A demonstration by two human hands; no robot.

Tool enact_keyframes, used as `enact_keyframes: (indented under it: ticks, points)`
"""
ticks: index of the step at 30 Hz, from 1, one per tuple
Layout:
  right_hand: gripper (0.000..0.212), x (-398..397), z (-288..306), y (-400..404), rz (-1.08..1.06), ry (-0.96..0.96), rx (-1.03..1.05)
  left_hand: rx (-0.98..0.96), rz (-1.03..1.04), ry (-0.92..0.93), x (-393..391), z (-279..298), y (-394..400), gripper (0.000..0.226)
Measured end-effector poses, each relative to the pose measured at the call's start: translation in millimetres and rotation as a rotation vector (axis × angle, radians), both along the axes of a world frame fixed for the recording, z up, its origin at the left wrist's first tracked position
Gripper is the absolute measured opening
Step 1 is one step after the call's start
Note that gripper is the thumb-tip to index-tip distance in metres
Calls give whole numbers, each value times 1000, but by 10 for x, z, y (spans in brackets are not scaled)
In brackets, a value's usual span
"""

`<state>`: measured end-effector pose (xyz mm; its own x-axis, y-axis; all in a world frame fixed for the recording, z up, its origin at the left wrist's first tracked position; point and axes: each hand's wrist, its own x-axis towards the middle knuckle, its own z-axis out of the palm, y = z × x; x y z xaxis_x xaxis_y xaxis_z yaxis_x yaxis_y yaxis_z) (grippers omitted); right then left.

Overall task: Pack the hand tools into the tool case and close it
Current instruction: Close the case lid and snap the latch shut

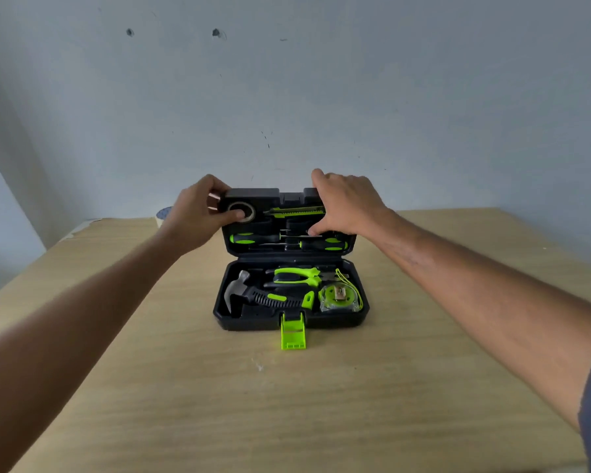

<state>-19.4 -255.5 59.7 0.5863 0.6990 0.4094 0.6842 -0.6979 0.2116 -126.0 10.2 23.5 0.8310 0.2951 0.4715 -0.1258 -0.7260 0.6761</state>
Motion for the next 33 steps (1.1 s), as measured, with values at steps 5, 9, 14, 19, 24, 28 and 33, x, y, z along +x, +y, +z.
enact_keyframes:
  ticks: [5,9,14,19,24,28,33]
  points:
    - [72,-402,-383,-186,35,-232,34,249,-5,-149,-464,-331,-225,42]
    - [72,-597,-808,-382,83,-282,38,481,-71,-177,-742,-608,-341,49]
    - [74,-646,-1065,-576,171,-196,27,658,-194,-23,-940,-738,-277,58]
    - [79,-698,-1087,-592,196,-11,9,640,-212,134,-941,-687,-212,87]
    - [84,-702,-1189,-656,164,93,19,669,-168,66,-930,-768,-326,75]
    - [94,-701,-1199,-675,145,110,-31,682,-114,15,-810,-743,-605,57]
    - [95,-685,-1213,-688,138,90,-5,623,-135,164,-633,-813,-714,75]
